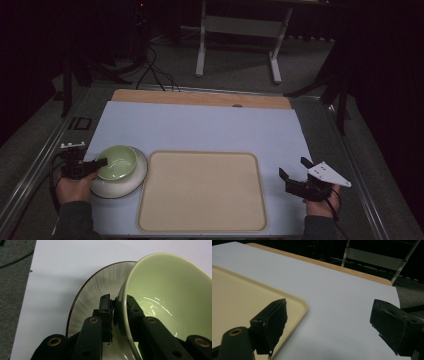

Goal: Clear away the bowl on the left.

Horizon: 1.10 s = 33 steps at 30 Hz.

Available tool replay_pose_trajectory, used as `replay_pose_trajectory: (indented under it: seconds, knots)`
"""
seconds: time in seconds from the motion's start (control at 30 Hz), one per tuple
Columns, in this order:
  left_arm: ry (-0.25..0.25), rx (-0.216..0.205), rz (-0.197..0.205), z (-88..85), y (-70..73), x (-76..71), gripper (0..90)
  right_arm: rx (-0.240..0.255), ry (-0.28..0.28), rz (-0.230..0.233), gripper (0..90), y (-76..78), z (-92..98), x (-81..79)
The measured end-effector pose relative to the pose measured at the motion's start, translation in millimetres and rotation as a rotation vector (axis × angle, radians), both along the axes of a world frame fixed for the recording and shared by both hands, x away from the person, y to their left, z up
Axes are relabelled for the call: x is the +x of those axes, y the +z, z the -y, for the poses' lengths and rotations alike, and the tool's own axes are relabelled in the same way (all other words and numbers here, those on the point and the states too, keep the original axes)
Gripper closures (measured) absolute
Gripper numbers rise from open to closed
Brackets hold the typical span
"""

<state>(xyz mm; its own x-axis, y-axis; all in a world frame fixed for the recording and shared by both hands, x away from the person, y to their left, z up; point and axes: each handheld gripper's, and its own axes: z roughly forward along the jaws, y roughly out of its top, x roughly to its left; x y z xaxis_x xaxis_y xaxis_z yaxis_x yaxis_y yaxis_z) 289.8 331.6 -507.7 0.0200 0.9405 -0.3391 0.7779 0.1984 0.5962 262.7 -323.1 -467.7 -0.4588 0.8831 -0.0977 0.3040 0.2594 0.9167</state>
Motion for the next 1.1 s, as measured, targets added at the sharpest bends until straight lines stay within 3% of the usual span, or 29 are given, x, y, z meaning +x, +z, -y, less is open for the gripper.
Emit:
replay_pose_trajectory:
  seconds: [0.3, 0.7, 1.1]
  knots:
    - [-0.002, -0.072, -0.012, -5.7, -2.1, 1.6, 80.8, 0.002, 0.000, 0.004, 13.8, 0.5, 0.4, -0.3]
    - [0.006, -0.070, -0.032, -9.1, -2.0, 0.1, 83.2, 0.010, -0.007, 0.008, 13.8, 1.0, 0.9, -0.6]
    - [0.010, -0.127, -0.023, -15.9, -4.8, -1.3, 83.5, 0.017, -0.015, 0.015, 13.8, 2.0, 1.8, -1.6]
